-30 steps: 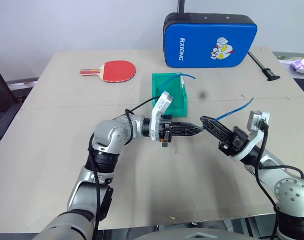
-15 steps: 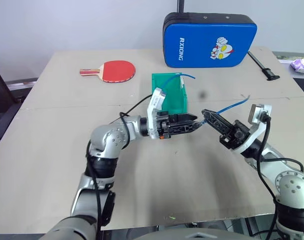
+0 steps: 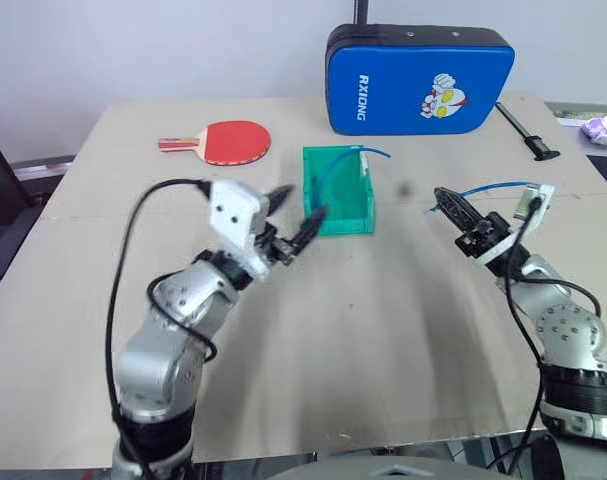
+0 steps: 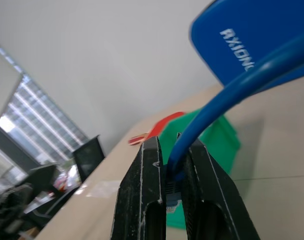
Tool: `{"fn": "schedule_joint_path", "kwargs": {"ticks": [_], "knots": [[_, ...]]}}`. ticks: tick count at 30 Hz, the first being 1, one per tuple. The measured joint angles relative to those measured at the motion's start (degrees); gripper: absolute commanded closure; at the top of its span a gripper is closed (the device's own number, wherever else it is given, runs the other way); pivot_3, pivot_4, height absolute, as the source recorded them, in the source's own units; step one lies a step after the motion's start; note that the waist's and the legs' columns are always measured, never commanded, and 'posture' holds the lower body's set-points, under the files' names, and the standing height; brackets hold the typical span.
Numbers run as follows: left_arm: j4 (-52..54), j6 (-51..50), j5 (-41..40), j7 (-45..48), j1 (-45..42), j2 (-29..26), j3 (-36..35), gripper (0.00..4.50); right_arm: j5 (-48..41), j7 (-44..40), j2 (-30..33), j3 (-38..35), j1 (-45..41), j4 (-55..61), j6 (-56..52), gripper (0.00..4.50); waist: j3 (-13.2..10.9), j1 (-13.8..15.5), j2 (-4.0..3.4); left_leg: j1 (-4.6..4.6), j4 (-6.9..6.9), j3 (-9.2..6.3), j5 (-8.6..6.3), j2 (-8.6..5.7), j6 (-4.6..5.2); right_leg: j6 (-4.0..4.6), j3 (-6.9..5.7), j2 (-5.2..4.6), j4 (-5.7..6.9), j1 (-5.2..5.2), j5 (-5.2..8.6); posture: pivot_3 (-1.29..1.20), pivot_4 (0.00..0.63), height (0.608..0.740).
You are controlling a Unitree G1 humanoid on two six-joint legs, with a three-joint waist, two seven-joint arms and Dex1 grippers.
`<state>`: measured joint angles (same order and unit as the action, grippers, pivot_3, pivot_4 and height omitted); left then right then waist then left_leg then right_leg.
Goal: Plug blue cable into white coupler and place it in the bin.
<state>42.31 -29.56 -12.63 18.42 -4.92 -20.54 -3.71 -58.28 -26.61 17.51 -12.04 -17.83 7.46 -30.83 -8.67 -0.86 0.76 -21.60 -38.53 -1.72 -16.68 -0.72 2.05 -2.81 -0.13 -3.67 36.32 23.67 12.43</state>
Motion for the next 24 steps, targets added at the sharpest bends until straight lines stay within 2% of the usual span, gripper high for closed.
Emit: {"fn": "schedule_joint_path", "kwargs": {"ticks": [3, 5, 7, 10, 15, 24], "knots": [[1.46, 7.12, 9.47, -5.81, 11.95, 0.78, -0.41, 1.27, 3.4, -1.81, -0.55, 1.47, -1.72, -1.0, 1.49, 4.5, 0.03, 0.04, -0.07, 0.01, 0.18, 0.0, -0.02, -0.01, 0.04, 0.0, 0.09, -0.02, -0.11, 0.09, 0.0, 0.0, 0.15, 0.74], [1.94, 11.35, 13.6, -11.28, 24.07, 6.61, -1.15, 1.27, 6.75, -3.26, -1.19, 3.44, -3.09, -0.95, 3.23, 4.5, 0.04, 0.05, -0.09, 0.0, 0.22, 0.03, -0.05, -0.01, 0.06, -0.01, 0.17, -0.3, -0.25, 0.11, 0.0, 0.0, 0.15, 0.74], [-0.8, 14.09, 15.78, -15.87, 31.99, 11.45, -1.74, 1.27, 9.04, -4.21, -1.95, 5.33, -3.51, -0.34, 4.19, 4.5, 0.03, 0.74, -0.07, -0.14, 0.21, -0.18, -0.07, -0.04, 0.09, -0.01, -0.13, -0.38, -0.36, 0.1, 0.0, 0.0, 0.15, 0.74], [-3.12, 16.83, 15.87, -17.69, 33.07, 14.35, -2.18, 1.27, 10.06, -4.37, -3.24, 7.58, -3.45, 1.98, 3.96, 4.5, 0.02, 2.15, -0.07, -0.21, 0.15, -0.39, -0.06, -0.07, 0.09, 0.03, -0.38, -0.37, -0.37, 0.04, 0.01, 0.0, 0.15, 0.74], [-9.68, 20.08, 15.0, -17.44, 30.69, 15.45, -2.05, 1.27, 9.72, -7.04, -2.38, 11.4, -2.07, 10.66, 2.02, 4.5, 0.04, 1.62, -0.06, -0.11, 0.11, -0.31, -0.05, -0.08, 0.11, 0.27, -0.49, -0.17, -0.36, -0.04, 0.09, 0.0, 0.15, 0.74], [-21.12, 21.24, 9.49, -9.61, 21.2, 11.31, -2.57, 1.27, 11.35, -10.72, 0.22, 16.42, -0.98, 16.0, 0.18, 4.5, 0.05, 1.45, -0.07, -0.1, 0.12, -0.29, -0.04, -0.05, 0.1, 0.05, -0.49, -0.02, -0.35, -0.01, -0.04, 0.0, 0.15, 0.74]]}}
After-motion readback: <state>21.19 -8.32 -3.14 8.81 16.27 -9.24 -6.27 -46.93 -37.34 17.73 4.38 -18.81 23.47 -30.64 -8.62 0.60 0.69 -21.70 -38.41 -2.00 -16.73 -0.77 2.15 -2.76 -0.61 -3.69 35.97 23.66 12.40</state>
